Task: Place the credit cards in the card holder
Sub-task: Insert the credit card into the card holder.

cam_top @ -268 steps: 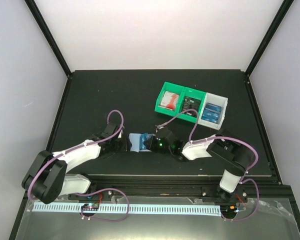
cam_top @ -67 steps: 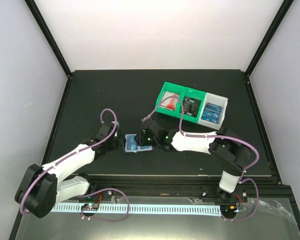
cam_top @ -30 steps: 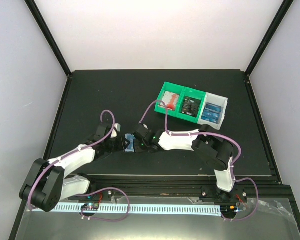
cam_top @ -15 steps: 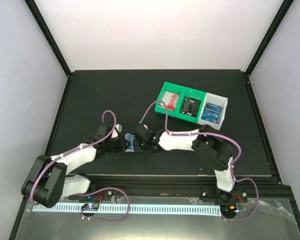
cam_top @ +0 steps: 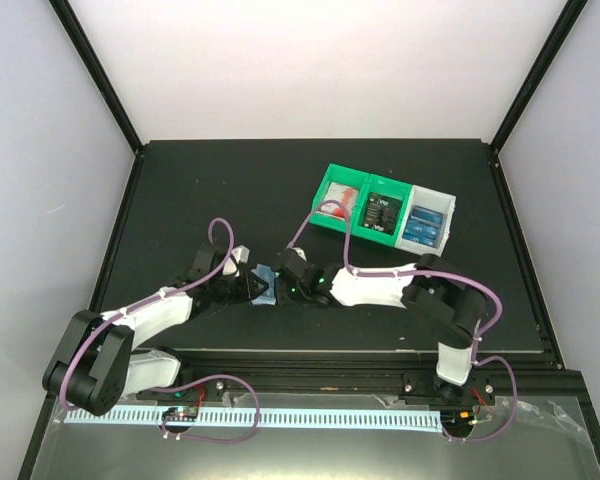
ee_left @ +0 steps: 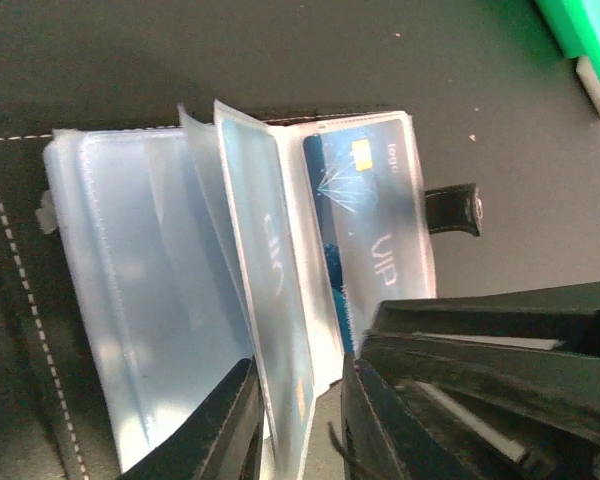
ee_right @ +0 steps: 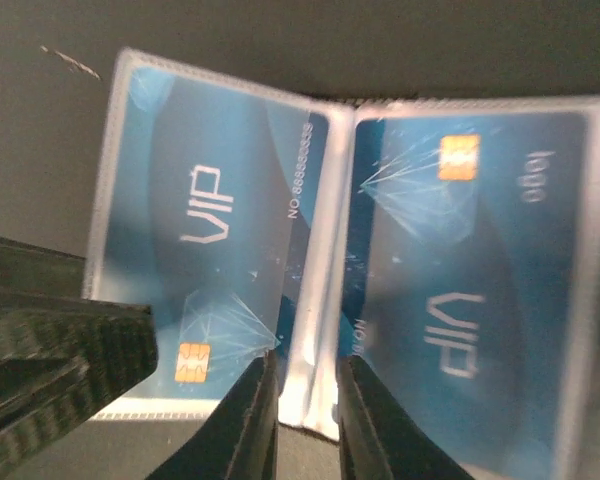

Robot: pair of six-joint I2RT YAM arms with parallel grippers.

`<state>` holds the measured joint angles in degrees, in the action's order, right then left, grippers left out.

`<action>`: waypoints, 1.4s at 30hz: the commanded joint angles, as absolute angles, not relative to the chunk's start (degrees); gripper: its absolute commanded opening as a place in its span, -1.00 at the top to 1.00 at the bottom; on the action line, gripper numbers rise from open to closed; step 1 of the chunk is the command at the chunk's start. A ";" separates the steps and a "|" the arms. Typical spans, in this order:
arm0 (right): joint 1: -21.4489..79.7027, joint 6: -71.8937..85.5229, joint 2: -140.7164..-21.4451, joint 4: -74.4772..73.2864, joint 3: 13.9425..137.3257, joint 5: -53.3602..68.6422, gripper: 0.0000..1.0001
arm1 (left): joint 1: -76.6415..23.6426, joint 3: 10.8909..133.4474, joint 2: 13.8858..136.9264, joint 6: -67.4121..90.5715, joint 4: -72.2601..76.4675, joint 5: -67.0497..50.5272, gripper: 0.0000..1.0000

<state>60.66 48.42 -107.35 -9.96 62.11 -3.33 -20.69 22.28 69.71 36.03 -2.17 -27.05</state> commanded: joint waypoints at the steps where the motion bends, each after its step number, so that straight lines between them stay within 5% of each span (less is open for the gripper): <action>1: 60.54 49.64 -99.88 -8.15 59.33 -10.56 0.56 | -20.39 22.93 69.86 35.89 0.82 -30.76 0.48; 17: 58.86 52.78 -84.66 -8.91 47.99 -22.03 0.49 | -23.44 25.93 76.88 39.37 9.38 -38.88 -0.03; 33: 44.19 43.32 -66.14 -14.80 40.07 -19.16 0.38 | -27.46 33.62 79.50 37.77 3.38 -28.10 -0.31; 42: 29.27 27.61 -61.46 -25.72 46.02 -15.28 -0.04 | -27.41 33.81 67.01 34.52 -5.96 -14.94 -0.67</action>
<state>34.94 36.25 -62.52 -19.57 42.09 -16.58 -27.14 31.70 71.53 36.86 -1.15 -22.41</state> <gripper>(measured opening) 0.489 0.801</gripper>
